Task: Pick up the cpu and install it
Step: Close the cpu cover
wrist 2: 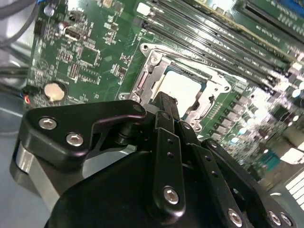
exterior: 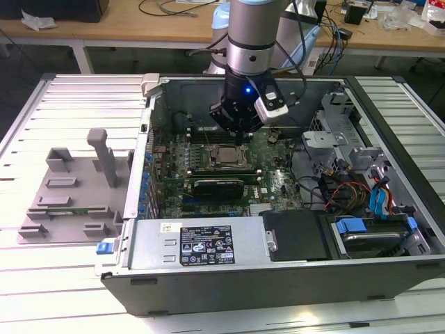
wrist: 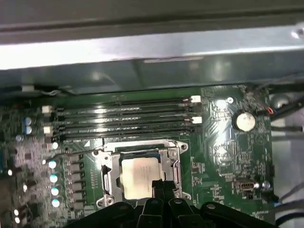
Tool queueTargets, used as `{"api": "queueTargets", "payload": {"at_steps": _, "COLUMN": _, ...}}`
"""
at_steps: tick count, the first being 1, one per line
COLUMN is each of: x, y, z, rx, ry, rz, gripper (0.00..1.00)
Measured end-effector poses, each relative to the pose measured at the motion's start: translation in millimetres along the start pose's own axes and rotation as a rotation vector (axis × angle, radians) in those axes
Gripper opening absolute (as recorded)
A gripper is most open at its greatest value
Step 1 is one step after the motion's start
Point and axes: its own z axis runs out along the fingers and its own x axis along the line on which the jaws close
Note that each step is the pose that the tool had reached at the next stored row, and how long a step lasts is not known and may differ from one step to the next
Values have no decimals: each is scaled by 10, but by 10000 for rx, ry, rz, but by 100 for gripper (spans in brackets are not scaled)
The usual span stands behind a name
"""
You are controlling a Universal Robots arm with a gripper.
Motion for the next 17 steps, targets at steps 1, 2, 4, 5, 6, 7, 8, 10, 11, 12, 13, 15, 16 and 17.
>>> {"api": "queueTargets", "payload": {"at_steps": 1, "x": 0, "y": 0, "z": 1, "rx": -1, "ry": -6, "rz": -354, "gripper": 11}}
{"api": "queueTargets", "payload": {"at_steps": 2, "x": 3, "y": 0, "z": 2, "rx": -2, "ry": -9, "rz": -554, "gripper": 11}}
{"api": "queueTargets", "payload": {"at_steps": 4, "x": 23, "y": -14, "z": 3, "rx": -3, "ry": -10, "rz": -596, "gripper": 11}}
{"api": "queueTargets", "payload": {"at_steps": 5, "x": 35, "y": -24, "z": 3, "rx": -3, "ry": -10, "rz": -600, "gripper": 11}}
{"api": "queueTargets", "payload": {"at_steps": 6, "x": 43, "y": -32, "z": 4, "rx": -3, "ry": -10, "rz": -600, "gripper": 11}}
{"api": "queueTargets", "payload": {"at_steps": 7, "x": 49, "y": -42, "z": 5, "rx": -3, "ry": -10, "rz": -601, "gripper": 11}}
{"api": "queueTargets", "payload": {"at_steps": 8, "x": 63, "y": -70, "z": 9, "rx": -3, "ry": -10, "rz": -601, "gripper": 11}}
{"api": "queueTargets", "payload": {"at_steps": 10, "x": 90, "y": -94, "z": 24, "rx": -5, "ry": -11, "rz": -599, "gripper": 11}}
{"api": "queueTargets", "payload": {"at_steps": 11, "x": 117, "y": -99, "z": 31, "rx": -2, "ry": -9, "rz": -600, "gripper": 11}}
{"api": "queueTargets", "payload": {"at_steps": 12, "x": 158, "y": -100, "z": 39, "rx": -1, "ry": -9, "rz": -600, "gripper": 11}}
{"api": "queueTargets", "payload": {"at_steps": 13, "x": 192, "y": -102, "z": 47, "rx": -2, "ry": -10, "rz": -599, "gripper": 11}}
{"api": "queueTargets", "payload": {"at_steps": 15, "x": 239, "y": -108, "z": 73, "rx": -3, "ry": -10, "rz": -600, "gripper": 11}}
{"api": "queueTargets", "payload": {"at_steps": 16, "x": 241, "y": -109, "z": 73, "rx": -1, "ry": -9, "rz": -600, "gripper": 11}}
{"api": "queueTargets", "payload": {"at_steps": 17, "x": 240, "y": -108, "z": 74, "rx": -2, "ry": -10, "rz": -601, "gripper": 11}}
